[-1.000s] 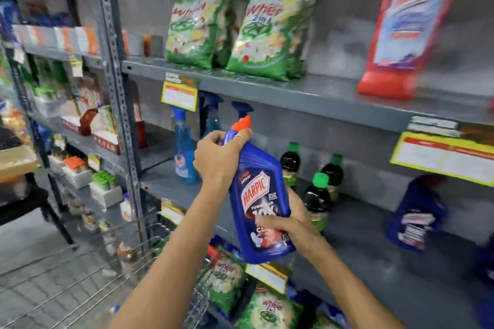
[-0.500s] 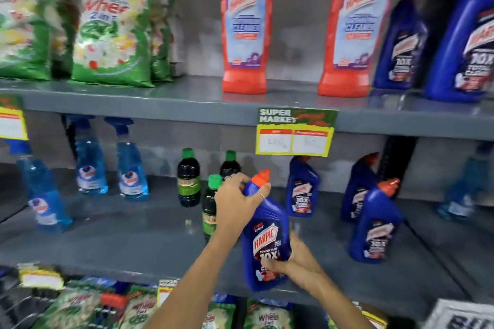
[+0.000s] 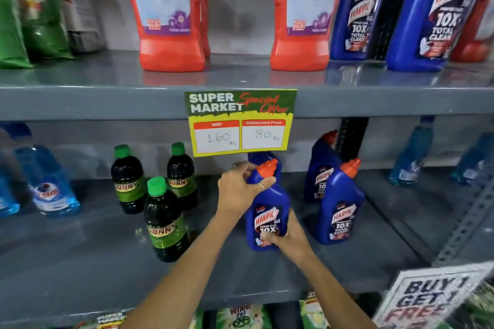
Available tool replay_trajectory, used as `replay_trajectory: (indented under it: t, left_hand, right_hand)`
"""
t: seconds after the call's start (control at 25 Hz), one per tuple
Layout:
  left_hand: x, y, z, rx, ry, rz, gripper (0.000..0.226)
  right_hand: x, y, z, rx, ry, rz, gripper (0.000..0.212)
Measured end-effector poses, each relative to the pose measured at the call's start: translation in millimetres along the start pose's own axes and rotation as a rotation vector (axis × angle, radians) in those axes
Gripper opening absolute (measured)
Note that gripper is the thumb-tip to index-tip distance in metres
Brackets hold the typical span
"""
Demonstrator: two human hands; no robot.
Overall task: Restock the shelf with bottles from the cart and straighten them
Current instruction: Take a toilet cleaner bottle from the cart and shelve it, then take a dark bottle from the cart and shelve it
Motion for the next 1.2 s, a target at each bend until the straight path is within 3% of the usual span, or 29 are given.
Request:
replay_trajectory:
  t: [0.24, 0.44, 0.56, 0.72, 1.2]
  left_hand:
    - [-7, -2, -15, 0.015, 0.000, -0.023, 0.046]
    - [4, -3, -15, 0.061, -0.133, 0.048, 0.055]
    - [23, -15, 9, 0.112, -0.081, 0.137, 0.055]
    - [60, -34, 77, 0.056, 0.079, 0.166, 0.024]
    - [228, -213, 329, -0.050, 0.520, 0.634, 0.036]
  right_hand:
    - [-11, 6, 5, 0.031, 0.090, -0.016, 0.063]
    - [18, -5, 12, 0.148, 0.373, 0.014, 0.080]
    - [49, -24, 9, 0.317, 0.531, 0.163, 0.050]
    - [76, -38, -36, 0.373, 0.315, 0.329, 0.035]
    - [157, -48, -309, 0.440, -0.510, 0.495, 0.018]
Point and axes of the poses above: each hand's wrist, its own x-axis away from the middle knuckle, its own z-axis out of the back of the hand, y = z × x, the point moved 8 cm from there along -x, towards the middle knuckle, and after that the axes turned 1 degree about -z, right-handed, at the moved point
